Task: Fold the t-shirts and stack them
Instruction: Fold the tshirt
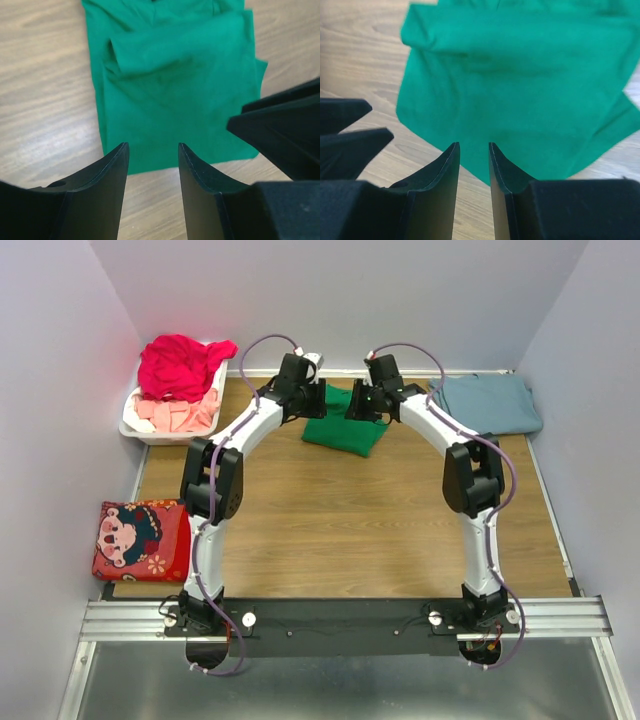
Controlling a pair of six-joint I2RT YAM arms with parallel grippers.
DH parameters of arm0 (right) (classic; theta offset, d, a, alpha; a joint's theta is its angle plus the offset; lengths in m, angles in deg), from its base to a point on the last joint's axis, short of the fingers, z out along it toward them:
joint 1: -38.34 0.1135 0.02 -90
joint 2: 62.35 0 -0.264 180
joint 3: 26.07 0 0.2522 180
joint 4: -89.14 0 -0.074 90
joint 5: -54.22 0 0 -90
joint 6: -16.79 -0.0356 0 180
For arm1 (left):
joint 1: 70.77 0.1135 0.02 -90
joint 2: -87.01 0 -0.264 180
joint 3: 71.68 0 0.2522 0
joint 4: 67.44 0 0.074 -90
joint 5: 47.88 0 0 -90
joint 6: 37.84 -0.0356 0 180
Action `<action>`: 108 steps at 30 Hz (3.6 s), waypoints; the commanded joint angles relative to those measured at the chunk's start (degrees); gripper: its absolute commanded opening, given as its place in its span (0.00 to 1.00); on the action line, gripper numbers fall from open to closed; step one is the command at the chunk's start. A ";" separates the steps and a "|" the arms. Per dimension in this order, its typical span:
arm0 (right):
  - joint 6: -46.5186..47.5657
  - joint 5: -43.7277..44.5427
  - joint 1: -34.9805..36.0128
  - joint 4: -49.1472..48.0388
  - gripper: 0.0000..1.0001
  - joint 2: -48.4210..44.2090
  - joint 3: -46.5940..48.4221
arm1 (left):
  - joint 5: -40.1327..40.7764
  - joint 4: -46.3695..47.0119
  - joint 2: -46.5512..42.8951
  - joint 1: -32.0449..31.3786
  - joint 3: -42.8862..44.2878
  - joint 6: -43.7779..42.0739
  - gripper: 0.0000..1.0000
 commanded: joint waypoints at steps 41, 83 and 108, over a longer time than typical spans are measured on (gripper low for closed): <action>3.31 4.29 1.89 12.83 0.32 -24.01 -34.54 | 0.49 -3.35 -11.44 -2.84 -5.79 -7.77 0.50; -5.13 15.28 -7.07 11.95 0.36 -21.38 -30.30 | 7.08 -8.62 -5.12 -16.39 -9.15 -7.77 0.44; -3.28 13.27 -10.15 7.03 0.33 -17.16 -30.92 | -3.81 -0.28 -0.90 -11.64 -6.94 -3.46 0.44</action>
